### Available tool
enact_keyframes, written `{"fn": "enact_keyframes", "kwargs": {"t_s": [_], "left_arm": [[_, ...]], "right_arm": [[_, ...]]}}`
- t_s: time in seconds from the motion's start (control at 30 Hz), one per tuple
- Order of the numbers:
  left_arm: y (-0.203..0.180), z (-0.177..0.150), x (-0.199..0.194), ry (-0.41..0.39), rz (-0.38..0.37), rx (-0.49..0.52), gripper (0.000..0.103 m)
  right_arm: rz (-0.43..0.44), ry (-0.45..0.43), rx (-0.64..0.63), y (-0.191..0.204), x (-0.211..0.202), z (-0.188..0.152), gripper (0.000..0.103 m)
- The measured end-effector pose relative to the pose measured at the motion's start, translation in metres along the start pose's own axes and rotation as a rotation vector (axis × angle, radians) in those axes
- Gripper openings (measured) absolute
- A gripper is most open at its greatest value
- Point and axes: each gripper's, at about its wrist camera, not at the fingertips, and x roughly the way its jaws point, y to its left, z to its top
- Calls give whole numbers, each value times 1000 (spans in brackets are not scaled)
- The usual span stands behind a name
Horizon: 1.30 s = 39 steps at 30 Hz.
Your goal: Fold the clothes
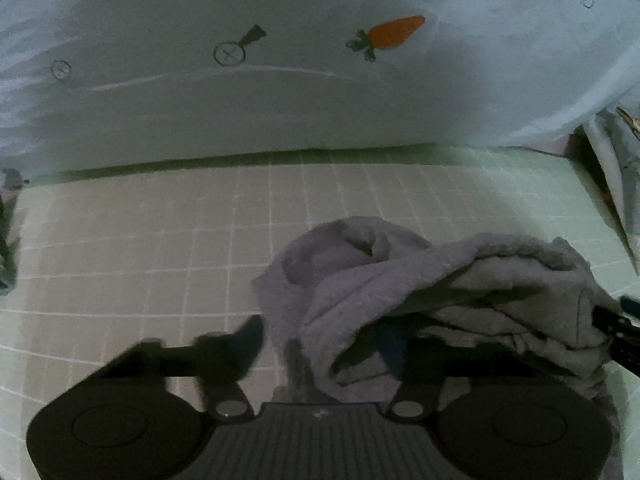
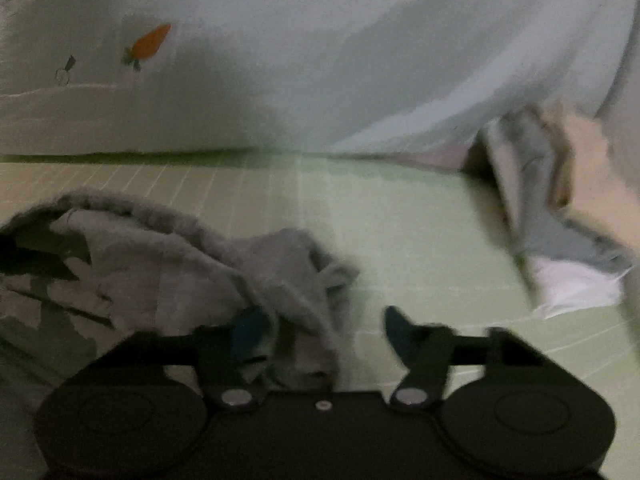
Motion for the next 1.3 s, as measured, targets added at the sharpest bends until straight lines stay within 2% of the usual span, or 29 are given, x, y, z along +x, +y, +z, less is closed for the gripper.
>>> {"fn": "enact_keyframes", "kwargs": {"t_s": [0.03,0.07,0.1,0.23,0.3,0.4,0.5,0.53,0.57,0.6,0.63,0.67,0.7,0.8,0.83,0.97,1.03,1.13,1.23,1.27,1.3], "left_arm": [[2,0,0,1,-7,-7,17],[3,0,-1,-4,-10,-14,16],[4,-1,-6,-21,-13,-23,13],[10,-7,-33,-103,-33,-65,12],[12,-16,-50,-153,-65,-82,12],[10,-36,-54,-112,-50,-69,15],[13,-53,-44,-2,-44,-87,19],[14,-58,-40,36,-43,-95,28],[16,-61,-42,43,-38,-102,34],[18,-62,-45,38,-32,-110,46],[21,-60,-48,24,-34,-122,57],[24,-58,-52,8,-39,-137,61],[27,-55,-55,-3,-51,-149,64],[28,-49,-55,-18,-77,-171,70],[27,-47,-52,-18,-74,-171,71],[26,-51,-35,37,-50,-155,71],[26,-56,-20,91,-33,-153,71],[27,-61,-7,140,-49,-157,71],[22,-60,-18,115,-39,-126,72],[20,-59,-24,99,-29,-111,75],[19,-60,-33,77,-25,-107,82]], "right_arm": [[19,14,7,-1,4,1,25],[39,29,14,-1,9,1,6],[49,26,20,-2,9,2,6],[40,-94,51,-14,-21,2,5],[36,-155,65,-21,-41,0,5],[40,-199,55,-26,-65,-11,5],[71,-109,45,-25,-62,-34,6],[79,-68,52,-24,-59,-42,7],[87,-31,65,-24,-57,-49,9],[92,-8,79,-24,-57,-54,12],[93,-6,95,-24,-60,-56,21],[94,-10,113,-25,-63,-56,32],[99,-25,131,-26,-66,-54,36],[119,-75,184,-27,-71,-44,45],[125,-84,204,-26,-72,-41,54],[150,-74,208,-19,-63,-33,55],[124,-17,170,-12,-51,-33,59],[96,72,133,-5,-29,-37,61],[93,71,132,-5,-24,-35,61],[92,61,135,-5,-26,-33,62],[93,43,142,-6,-30,-32,64]]}}
